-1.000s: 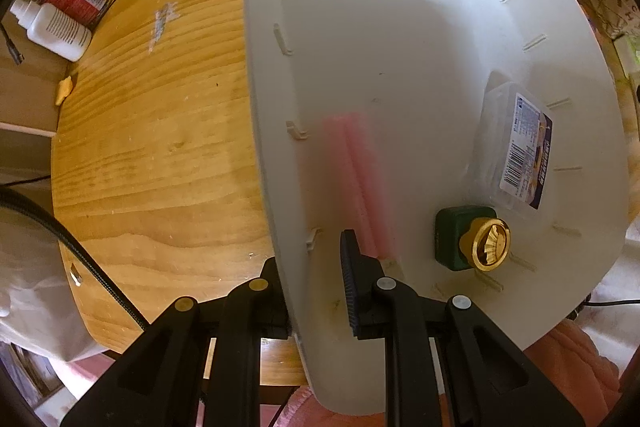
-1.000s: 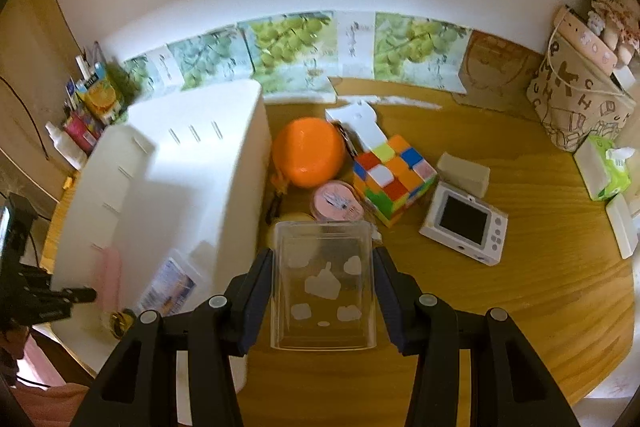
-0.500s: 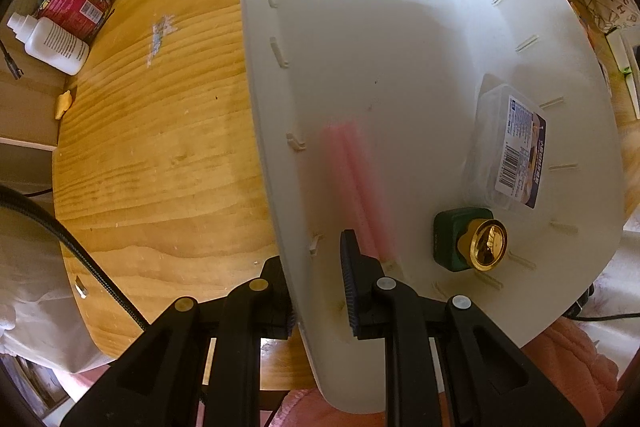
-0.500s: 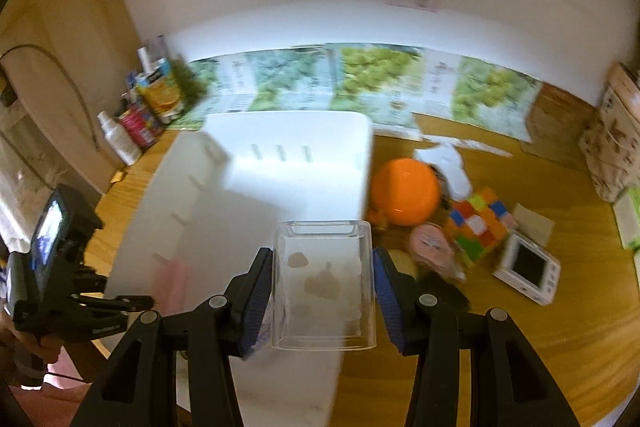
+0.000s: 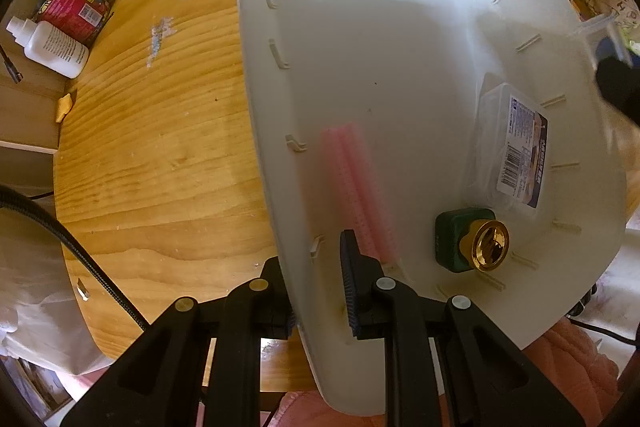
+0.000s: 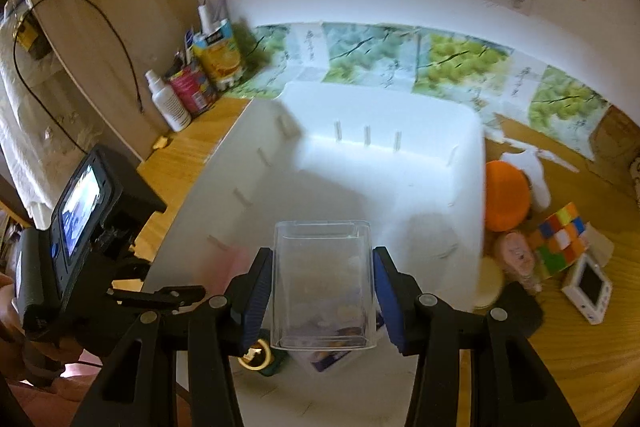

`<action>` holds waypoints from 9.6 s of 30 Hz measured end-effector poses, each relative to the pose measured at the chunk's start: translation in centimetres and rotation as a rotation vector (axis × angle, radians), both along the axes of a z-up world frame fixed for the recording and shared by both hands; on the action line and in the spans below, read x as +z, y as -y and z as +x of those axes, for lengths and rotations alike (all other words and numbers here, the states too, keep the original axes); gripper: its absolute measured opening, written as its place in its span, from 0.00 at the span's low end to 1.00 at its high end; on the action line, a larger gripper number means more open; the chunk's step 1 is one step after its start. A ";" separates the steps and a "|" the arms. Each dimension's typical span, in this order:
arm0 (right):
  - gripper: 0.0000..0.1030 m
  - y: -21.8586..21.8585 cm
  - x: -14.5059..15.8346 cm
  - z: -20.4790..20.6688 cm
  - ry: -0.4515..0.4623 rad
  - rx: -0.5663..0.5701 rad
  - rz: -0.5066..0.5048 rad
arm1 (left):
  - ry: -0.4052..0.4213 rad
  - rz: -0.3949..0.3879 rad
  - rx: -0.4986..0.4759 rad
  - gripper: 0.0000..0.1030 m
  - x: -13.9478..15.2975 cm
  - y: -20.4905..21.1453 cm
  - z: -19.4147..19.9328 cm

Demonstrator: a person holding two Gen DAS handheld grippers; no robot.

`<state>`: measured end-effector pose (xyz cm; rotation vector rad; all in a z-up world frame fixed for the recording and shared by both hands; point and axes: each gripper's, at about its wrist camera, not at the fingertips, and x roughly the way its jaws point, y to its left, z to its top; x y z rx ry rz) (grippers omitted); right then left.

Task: Organize rigid objects
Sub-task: 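Lift the clear box into the tray and open the right tool, then move the right tool to the black plug adapter and grasp it, then carry the black adapter into the tray and open the right tool, then withdraw the right tool from the tray toward the table items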

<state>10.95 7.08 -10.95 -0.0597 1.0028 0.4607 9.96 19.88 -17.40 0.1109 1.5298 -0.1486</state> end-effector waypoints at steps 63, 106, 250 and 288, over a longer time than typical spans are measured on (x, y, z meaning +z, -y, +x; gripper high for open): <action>0.78 12.6 -0.1 -5.7 0.357 -0.087 0.012 | 0.027 0.079 0.063 0.19 0.9 1.5 -0.3; 0.78 17.2 -11.1 2.7 0.078 0.025 -0.109 | -0.048 0.156 0.216 0.19 -1.9 0.6 2.8; 0.80 16.5 -1.0 -2.2 0.115 -0.469 -0.079 | -0.013 -0.073 0.135 0.06 1.6 -4.4 -1.6; 1.00 26.7 -10.1 6.3 -0.142 -0.605 -0.081 | -0.060 0.027 0.259 0.07 -1.4 -2.0 0.8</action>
